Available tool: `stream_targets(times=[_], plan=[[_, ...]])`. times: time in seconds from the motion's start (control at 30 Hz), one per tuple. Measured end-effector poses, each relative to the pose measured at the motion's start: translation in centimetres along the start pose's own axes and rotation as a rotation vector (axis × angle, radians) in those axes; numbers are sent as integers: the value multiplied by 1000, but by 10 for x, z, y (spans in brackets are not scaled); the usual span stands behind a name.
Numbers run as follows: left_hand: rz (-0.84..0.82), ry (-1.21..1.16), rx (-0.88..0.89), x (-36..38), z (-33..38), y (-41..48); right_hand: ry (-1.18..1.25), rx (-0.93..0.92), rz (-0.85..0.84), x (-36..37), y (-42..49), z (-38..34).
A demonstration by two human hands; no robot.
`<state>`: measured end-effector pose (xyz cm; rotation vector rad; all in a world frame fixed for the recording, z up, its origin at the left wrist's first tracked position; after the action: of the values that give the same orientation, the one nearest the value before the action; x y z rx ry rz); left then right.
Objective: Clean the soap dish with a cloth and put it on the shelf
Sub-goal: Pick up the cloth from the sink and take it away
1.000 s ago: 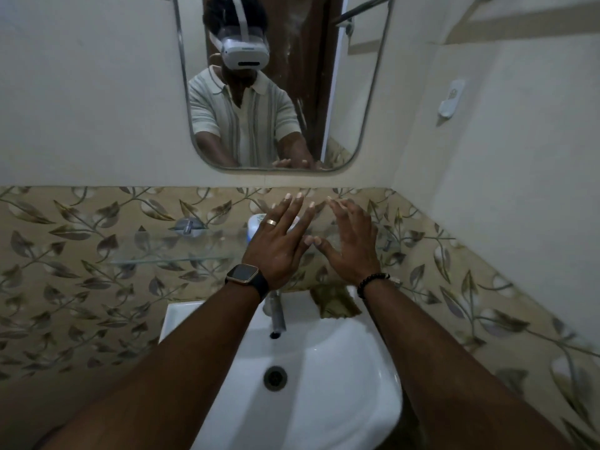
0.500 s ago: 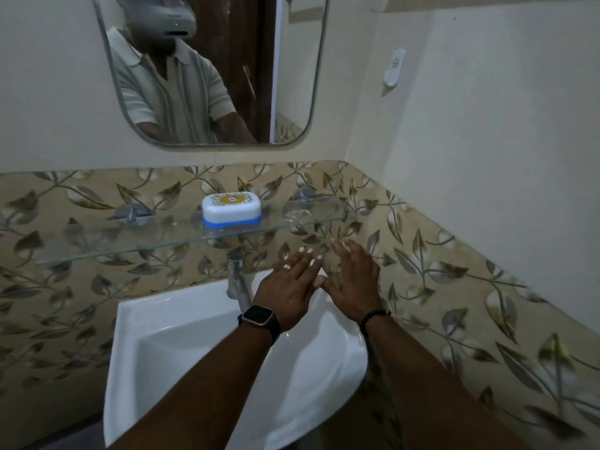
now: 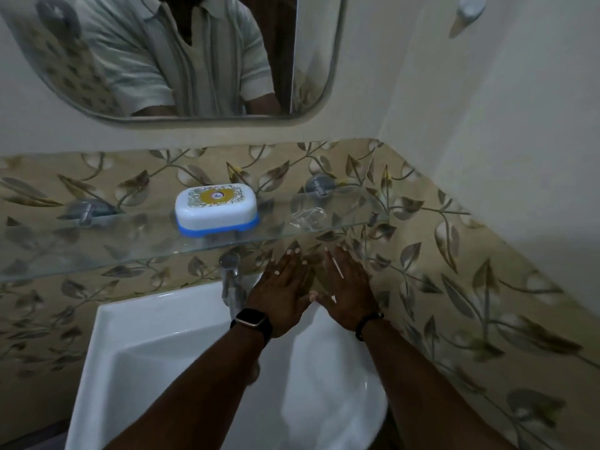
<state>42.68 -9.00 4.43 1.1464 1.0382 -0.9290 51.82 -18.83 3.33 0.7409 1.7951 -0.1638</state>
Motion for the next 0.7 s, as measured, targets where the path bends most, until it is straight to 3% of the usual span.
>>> stream_targets(times=[0.13,0.3,0.47,0.7], plan=[[-54,44,37,33,2,16,-36,-7,-71,32,14,16],[-377,-3,-82,87,0,21,-181,-123,-193,79,11,24],[-335,-46,-112,81,2,32,-194,-89,-219,83,10,31],[-333,104,-54,67,14,29,-85,-50,-66,49,2,20]])
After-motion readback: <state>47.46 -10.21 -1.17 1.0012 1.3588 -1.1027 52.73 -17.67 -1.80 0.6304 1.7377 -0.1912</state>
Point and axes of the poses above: each hand's wrist, its own y-axis towards the middle knuckle, its own x-axis out of the palm, z = x × y, the point moved 10 cm from there along y, towards the middle knuckle, and after that the axes turned 7 degrees about y, right-handed, at the moved point
